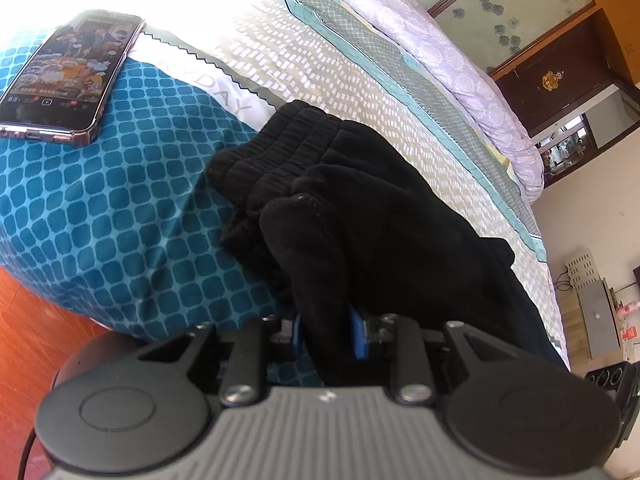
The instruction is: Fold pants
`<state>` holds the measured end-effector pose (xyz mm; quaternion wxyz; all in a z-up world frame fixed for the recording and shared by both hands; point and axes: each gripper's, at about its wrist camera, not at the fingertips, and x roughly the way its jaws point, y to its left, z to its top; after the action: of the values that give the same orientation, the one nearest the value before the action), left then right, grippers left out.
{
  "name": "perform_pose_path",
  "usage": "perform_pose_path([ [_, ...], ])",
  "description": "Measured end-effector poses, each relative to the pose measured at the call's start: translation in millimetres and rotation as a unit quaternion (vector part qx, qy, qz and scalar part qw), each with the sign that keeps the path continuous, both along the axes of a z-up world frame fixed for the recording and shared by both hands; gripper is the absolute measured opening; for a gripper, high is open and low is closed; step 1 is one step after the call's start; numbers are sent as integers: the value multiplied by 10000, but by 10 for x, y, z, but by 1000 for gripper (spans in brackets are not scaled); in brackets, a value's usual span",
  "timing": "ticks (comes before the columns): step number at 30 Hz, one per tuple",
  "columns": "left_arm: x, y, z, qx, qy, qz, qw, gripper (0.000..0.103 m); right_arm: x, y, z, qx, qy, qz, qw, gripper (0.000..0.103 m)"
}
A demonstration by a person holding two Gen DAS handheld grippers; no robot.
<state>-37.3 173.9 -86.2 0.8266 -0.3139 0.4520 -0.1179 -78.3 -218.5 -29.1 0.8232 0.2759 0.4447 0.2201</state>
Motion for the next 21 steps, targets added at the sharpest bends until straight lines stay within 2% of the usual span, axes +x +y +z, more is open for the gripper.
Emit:
perform_pose_path([
  [9,-2,5,-2,-3,7,0,10000,24,14,-27,18,-15,6,-19,10000,37],
  [15,-7,5,-5,14,-1,-4,10000,25,-74,-280,168,29,-291,-441,9986,39],
  [18,-12,-7,5,44,1,-14,10000,25,-50,-320,65,-391,20,-484,9981,38],
  [21,-23,3,83,94,45,-9,9999,30,-64,-415,63,-190,59,-549,9983,36],
])
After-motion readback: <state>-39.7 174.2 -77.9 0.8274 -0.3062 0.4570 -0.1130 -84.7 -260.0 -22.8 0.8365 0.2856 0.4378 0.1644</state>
